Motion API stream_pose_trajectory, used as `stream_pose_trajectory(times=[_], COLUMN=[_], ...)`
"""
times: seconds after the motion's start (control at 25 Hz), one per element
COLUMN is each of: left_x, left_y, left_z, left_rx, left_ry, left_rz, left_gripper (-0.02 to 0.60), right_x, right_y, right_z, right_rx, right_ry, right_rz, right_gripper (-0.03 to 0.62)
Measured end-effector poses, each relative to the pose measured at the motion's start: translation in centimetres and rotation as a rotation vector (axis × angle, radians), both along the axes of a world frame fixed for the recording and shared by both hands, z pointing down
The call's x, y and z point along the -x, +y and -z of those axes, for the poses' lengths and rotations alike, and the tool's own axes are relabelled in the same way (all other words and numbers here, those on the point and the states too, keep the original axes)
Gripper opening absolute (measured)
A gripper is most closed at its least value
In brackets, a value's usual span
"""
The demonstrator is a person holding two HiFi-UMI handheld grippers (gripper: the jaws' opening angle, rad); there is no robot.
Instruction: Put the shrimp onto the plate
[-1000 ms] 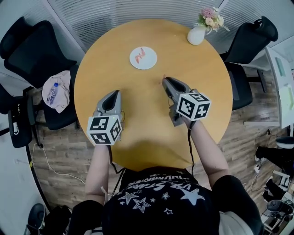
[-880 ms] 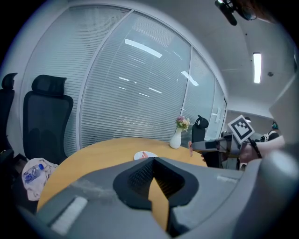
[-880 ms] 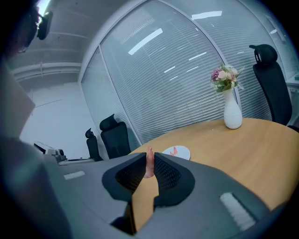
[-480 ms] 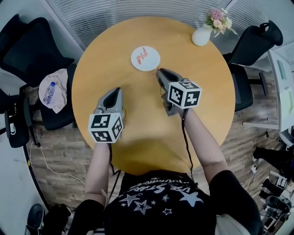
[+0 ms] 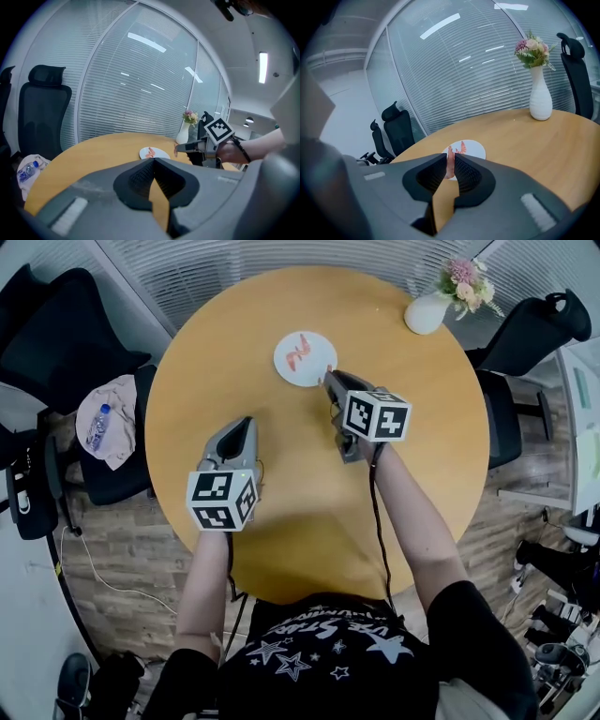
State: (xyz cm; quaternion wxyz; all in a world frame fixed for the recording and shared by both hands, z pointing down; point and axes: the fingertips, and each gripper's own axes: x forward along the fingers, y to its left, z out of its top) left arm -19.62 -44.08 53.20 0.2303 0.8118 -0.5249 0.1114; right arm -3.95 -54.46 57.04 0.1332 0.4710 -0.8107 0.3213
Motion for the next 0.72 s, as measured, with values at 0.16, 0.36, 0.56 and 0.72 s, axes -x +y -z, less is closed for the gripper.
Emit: stream_pose_trajectory(times=[0.16,0.36,0.56,0.72], left_x=[0.1,0.2,0.4,0.4], left_y=[-0.7,-1.2,-1.5,-1.7], left_z=[-1.0,-2.4,-3.7,-4.6], left_rx=[0.013,0.026,0.045,0.055], left_ry=[0.0,-0.002,-0.005,-0.007], left_rz=[0.003,0.013,0.018,0.021], left_gripper=[0.002,0.002,0.002,0.002], right_x=[0.3,0.5,1.0,1.3], right_y=[-1.4,-2.9,-4.2,-4.7], right_z=[-1.5,-3.3,-4.6,-5.7], right_rx=[0.024,0.042,0.06,0.086], right_ry=[0.021,0.08,0.096,0.105], right_rz=[-0.006,-0.02,-0.022,-0.009], right_gripper=[0.052,0.053,0.054,0.052])
